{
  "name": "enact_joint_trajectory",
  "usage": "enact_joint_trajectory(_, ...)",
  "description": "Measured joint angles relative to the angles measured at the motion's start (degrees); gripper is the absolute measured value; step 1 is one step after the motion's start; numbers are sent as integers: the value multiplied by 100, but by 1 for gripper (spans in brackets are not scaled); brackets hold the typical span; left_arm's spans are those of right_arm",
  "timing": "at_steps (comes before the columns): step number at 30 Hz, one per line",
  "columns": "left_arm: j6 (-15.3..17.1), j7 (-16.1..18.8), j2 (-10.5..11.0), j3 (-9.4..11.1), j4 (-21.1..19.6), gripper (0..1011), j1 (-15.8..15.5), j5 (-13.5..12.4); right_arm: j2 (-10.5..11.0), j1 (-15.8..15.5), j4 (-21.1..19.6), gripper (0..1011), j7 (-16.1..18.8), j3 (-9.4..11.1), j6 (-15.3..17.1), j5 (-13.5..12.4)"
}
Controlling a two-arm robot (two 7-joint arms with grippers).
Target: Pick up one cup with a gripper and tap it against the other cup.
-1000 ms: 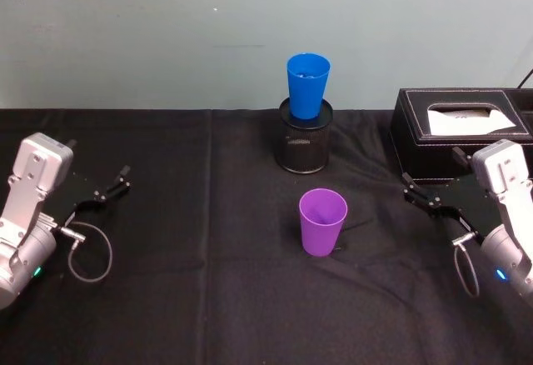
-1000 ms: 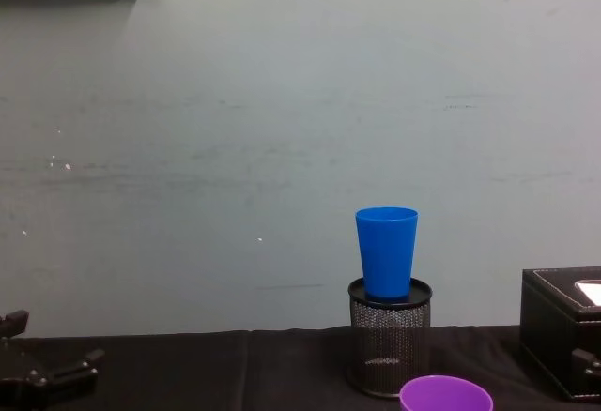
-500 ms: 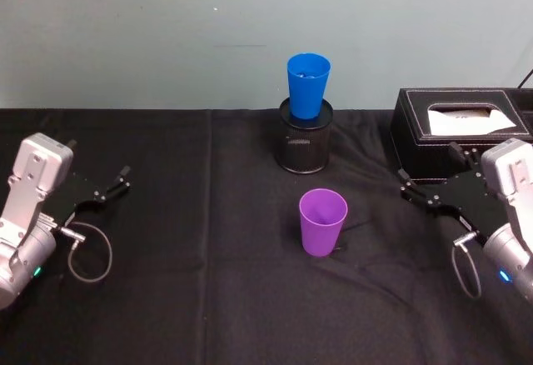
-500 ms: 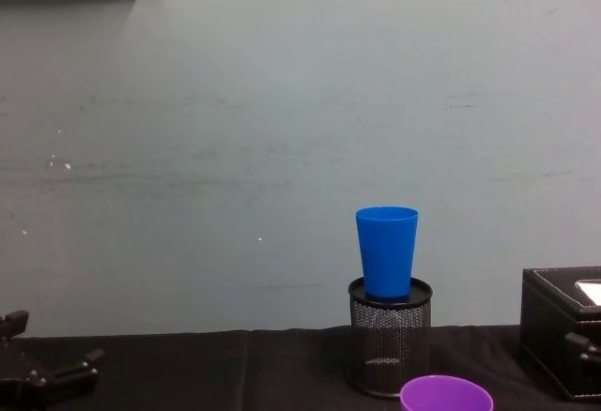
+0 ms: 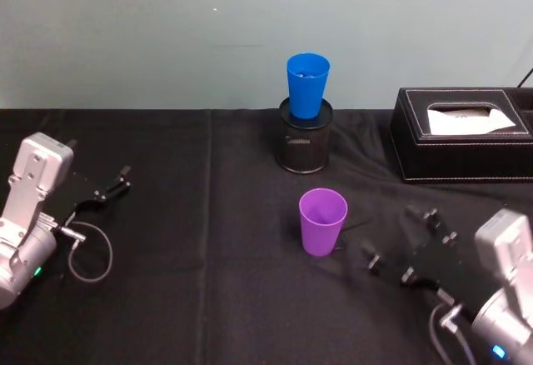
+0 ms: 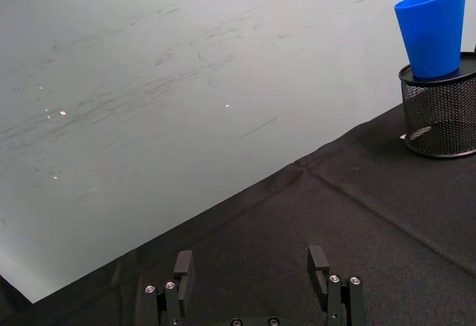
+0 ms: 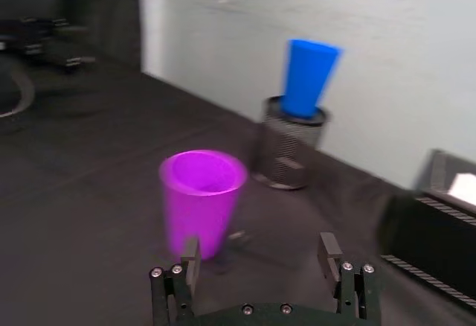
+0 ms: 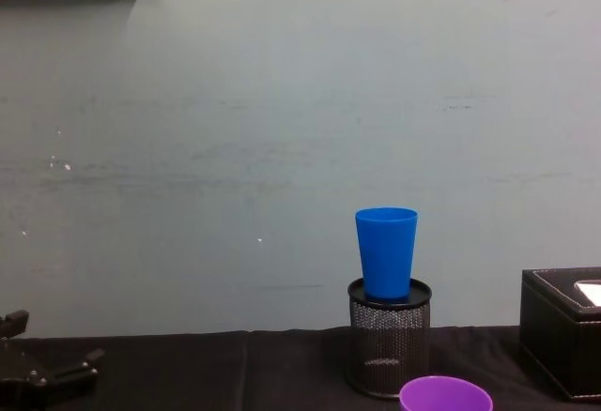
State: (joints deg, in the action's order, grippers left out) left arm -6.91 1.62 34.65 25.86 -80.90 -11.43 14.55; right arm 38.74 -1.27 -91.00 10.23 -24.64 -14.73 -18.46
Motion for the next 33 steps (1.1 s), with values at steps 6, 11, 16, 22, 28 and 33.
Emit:
enact_joint_trajectory(6,0,0,0,0,0,1000,0,0,-135,41,96,1004,340,-185,-48,65)
enact_joint_trajectory(11,0,0,0,0,0,1000,0,0,-419,277,324,1004,609,-254,-31,-20)
enact_joint_trajectory(16,0,0,0,0,0,1000,0,0,-730,571,674,1004,857,-261,28,-188)
enact_joint_trajectory(22,0,0,0,0,0,1000,0,0,-1041,903,1105,1004,1049,-231,85,-272)
enact_joint_trajectory(28,0,0,0,0,0,1000,0,0,-1283,1183,1468,1004,1156,-217,137,-223)
enact_joint_trajectory(33,0,0,0,0,0,1000,0,0,-1433,1337,1683,1004,1246,-201,148,-197)
